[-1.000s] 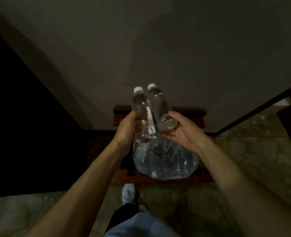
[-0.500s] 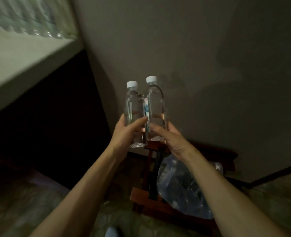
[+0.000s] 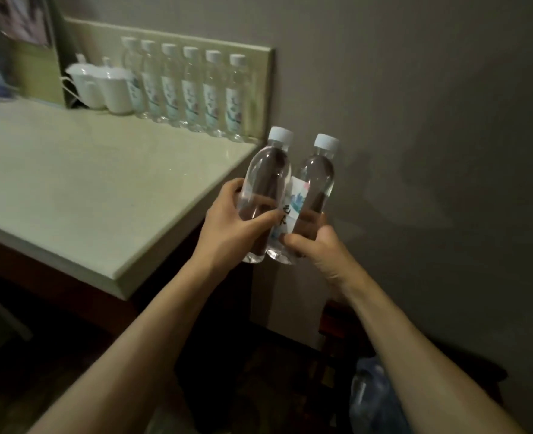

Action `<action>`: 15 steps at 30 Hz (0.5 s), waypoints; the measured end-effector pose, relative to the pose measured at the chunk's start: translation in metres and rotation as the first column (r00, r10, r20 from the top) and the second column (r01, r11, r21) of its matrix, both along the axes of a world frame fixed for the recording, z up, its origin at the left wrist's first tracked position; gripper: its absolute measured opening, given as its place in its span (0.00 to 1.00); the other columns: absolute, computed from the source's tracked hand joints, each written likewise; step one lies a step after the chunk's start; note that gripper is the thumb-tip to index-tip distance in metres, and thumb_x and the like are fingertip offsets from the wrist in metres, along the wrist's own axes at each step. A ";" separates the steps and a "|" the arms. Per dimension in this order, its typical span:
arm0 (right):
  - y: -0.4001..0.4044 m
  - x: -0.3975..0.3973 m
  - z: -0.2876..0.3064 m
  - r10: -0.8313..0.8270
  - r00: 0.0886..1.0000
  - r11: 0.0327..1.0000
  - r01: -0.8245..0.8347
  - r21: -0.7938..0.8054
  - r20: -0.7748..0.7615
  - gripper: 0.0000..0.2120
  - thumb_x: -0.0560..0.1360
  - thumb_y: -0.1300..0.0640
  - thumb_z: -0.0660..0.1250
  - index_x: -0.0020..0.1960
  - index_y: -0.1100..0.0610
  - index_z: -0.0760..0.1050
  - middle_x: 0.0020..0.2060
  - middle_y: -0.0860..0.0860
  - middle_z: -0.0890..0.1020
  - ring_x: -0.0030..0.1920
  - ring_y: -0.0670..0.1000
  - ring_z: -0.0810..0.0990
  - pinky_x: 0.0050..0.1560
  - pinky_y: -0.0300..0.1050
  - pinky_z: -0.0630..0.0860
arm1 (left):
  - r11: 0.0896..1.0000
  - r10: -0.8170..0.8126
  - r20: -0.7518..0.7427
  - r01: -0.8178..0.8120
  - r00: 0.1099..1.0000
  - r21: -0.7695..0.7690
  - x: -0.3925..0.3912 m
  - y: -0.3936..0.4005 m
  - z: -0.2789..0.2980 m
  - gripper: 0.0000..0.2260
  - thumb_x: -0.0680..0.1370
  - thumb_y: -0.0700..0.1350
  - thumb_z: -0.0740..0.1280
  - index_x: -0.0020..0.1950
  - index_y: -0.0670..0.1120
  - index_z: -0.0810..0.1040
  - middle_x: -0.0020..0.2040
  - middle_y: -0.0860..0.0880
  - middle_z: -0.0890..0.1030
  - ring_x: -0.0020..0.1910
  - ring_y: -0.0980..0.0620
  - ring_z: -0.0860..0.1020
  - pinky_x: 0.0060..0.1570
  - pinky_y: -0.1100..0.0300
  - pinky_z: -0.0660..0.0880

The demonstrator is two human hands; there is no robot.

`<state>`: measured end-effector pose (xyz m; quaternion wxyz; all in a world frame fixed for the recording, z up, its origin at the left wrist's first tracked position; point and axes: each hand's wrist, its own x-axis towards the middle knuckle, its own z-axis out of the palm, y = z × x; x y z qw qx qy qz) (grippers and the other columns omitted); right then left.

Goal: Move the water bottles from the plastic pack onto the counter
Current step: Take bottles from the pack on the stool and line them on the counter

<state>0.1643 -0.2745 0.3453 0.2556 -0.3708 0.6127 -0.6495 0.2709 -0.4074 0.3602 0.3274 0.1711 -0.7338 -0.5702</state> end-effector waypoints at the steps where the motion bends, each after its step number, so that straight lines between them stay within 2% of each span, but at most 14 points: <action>1: -0.014 0.007 0.007 -0.009 1.000 1.000 0.008 -0.020 -0.018 0.17 0.68 0.62 0.71 0.47 0.39 0.83 0.43 0.46 0.87 0.44 0.43 0.85 0.40 0.33 0.77 | 1.000 -0.016 -0.005 0.016 1.000 -0.003 0.007 -0.014 0.006 0.27 0.67 0.50 0.77 0.64 0.51 0.72 0.49 0.52 0.86 0.49 0.54 0.85 0.52 0.46 0.82; 3: -0.043 0.018 0.018 -0.043 0.998 0.996 0.040 -0.078 -0.037 0.13 0.66 0.58 0.75 0.49 0.46 0.83 0.45 0.50 0.87 0.47 0.48 0.85 0.43 0.39 0.80 | 0.999 -0.038 -0.015 0.038 0.999 -0.005 0.020 -0.040 0.016 0.26 0.68 0.48 0.74 0.63 0.49 0.70 0.49 0.51 0.85 0.49 0.51 0.85 0.52 0.43 0.81; 4: -0.057 0.024 0.021 -0.056 0.997 0.994 0.051 -0.101 -0.047 0.15 0.65 0.57 0.77 0.51 0.50 0.82 0.47 0.53 0.86 0.49 0.51 0.85 0.47 0.45 0.81 | 0.999 -0.034 -0.016 0.034 0.999 -0.008 0.027 -0.052 0.019 0.25 0.68 0.48 0.73 0.62 0.48 0.70 0.49 0.50 0.85 0.49 0.51 0.85 0.51 0.44 0.82; 5: -0.070 0.029 0.023 -0.069 0.996 0.992 0.062 -0.110 -0.060 0.17 0.65 0.56 0.78 0.53 0.52 0.81 0.49 0.55 0.86 0.51 0.54 0.85 0.50 0.50 0.81 | 1.000 -0.029 -0.024 0.029 0.999 0.000 0.034 -0.063 0.022 0.24 0.67 0.48 0.73 0.61 0.48 0.71 0.49 0.50 0.84 0.48 0.52 0.85 0.48 0.47 0.83; 6: -0.083 0.033 0.025 -0.075 0.995 0.991 0.067 -0.116 -0.072 0.18 0.65 0.57 0.79 0.53 0.51 0.80 0.49 0.54 0.86 0.51 0.54 0.85 0.50 0.51 0.82 | 1.000 -0.024 -0.040 0.025 0.999 0.018 0.040 -0.073 0.023 0.23 0.67 0.48 0.73 0.59 0.48 0.72 0.49 0.50 0.84 0.46 0.54 0.85 0.44 0.52 0.83; 8: -0.107 0.041 0.032 -0.066 0.994 0.993 0.057 -0.104 -0.092 0.18 0.65 0.59 0.78 0.52 0.48 0.77 0.47 0.49 0.86 0.49 0.49 0.85 0.44 0.43 0.81 | 0.999 -0.016 -0.061 0.019 0.998 0.047 0.050 -0.093 0.028 0.22 0.67 0.49 0.76 0.57 0.50 0.72 0.50 0.50 0.84 0.45 0.59 0.85 0.39 0.65 0.80; 10: -0.129 0.046 0.041 -0.051 0.992 0.995 0.041 -0.086 -0.118 0.20 0.65 0.61 0.78 0.51 0.48 0.75 0.45 0.48 0.85 0.47 0.47 0.85 0.42 0.37 0.79 | 0.999 0.001 -0.063 0.002 0.998 0.046 0.059 -0.114 0.035 0.22 0.69 0.51 0.78 0.57 0.51 0.73 0.50 0.51 0.84 0.46 0.63 0.83 0.40 0.69 0.79; 13: -0.160 0.046 0.054 -0.017 0.989 0.997 0.006 -0.076 -0.146 0.20 0.64 0.60 0.77 0.51 0.50 0.74 0.46 0.49 0.84 0.48 0.45 0.84 0.45 0.38 0.79 | 1.000 -0.019 -0.103 0.020 0.994 0.006 0.066 -0.148 0.050 0.22 0.71 0.52 0.77 0.60 0.47 0.73 0.50 0.52 0.83 0.47 0.64 0.83 0.41 0.71 0.78; 15: -0.183 0.043 0.061 0.014 0.990 0.998 -0.024 -0.066 -0.142 0.23 0.64 0.61 0.78 0.55 0.56 0.73 0.49 0.54 0.84 0.51 0.50 0.84 0.49 0.44 0.81 | 0.998 -0.060 -0.125 0.057 0.990 -0.024 0.067 -0.173 0.057 0.23 0.71 0.50 0.76 0.61 0.44 0.72 0.50 0.52 0.82 0.47 0.64 0.82 0.41 0.72 0.77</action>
